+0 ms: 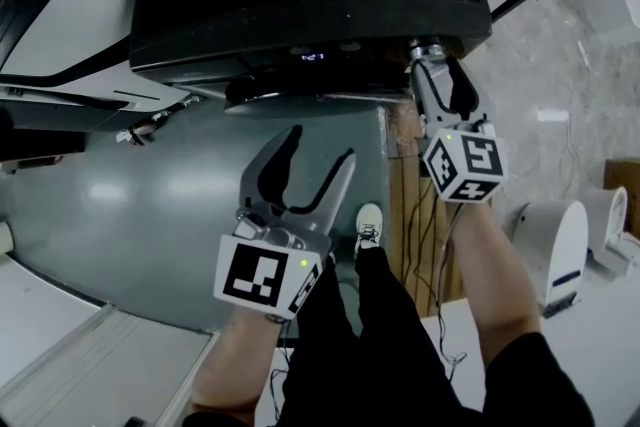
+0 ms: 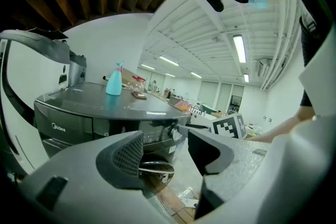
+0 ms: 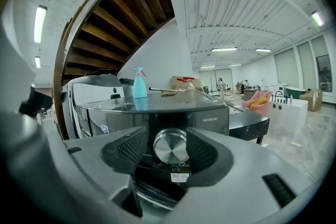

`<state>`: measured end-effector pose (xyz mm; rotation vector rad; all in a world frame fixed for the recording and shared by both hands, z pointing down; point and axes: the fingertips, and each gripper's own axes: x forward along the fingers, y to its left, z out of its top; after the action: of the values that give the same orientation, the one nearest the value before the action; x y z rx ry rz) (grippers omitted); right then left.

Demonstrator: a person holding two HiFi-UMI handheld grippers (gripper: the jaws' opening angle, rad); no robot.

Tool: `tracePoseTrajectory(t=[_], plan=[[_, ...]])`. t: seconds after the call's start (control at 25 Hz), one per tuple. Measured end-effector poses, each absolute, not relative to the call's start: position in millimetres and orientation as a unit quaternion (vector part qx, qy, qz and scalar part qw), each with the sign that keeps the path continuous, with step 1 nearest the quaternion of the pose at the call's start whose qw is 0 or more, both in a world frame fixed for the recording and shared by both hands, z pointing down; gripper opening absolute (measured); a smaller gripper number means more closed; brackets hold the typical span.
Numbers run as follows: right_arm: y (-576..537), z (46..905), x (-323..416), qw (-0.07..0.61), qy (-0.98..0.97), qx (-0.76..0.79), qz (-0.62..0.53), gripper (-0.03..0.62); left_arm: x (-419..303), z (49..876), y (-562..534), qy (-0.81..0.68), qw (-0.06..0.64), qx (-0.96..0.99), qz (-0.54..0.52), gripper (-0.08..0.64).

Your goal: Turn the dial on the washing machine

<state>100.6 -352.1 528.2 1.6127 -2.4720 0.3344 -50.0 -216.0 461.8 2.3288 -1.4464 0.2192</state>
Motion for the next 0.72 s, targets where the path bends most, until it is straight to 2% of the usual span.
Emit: tracePoseTrajectory(t=[0.12,0.16,0.24,0.28,0.56,0.72], plan=[[-344,504,97,0.078,-0.834,0.535,0.106,0.196,-53,442,-214,-0.521,0.185,0.83,0.074,0.253],[-340,495,97,0.079,-0.835,0.535,0.103,0.156,-54,435,-214,-0.523,0.181,0.83,0.071,0.253],[-332,478,94,0.085,-0.839,0.53,0.089,0.018,-55,421,-213,-0.525,0.174,0.83,0.065,0.252],[-327,468,92,0.087,-0.844,0.523,0.082,-0.003,-55,412,-212,-0.526,0.168,0.832,0.059,0.252],[-296,404,74,0.069,-0.877,0.47,0.075,-0.002,-53,358,-201,-0.531,0.14,0.835,0.04,0.247],[-277,364,67,0.051,-0.889,0.448,0.073,-0.003,-54,329,-188,-0.536,0.125,0.834,0.042,0.221]])
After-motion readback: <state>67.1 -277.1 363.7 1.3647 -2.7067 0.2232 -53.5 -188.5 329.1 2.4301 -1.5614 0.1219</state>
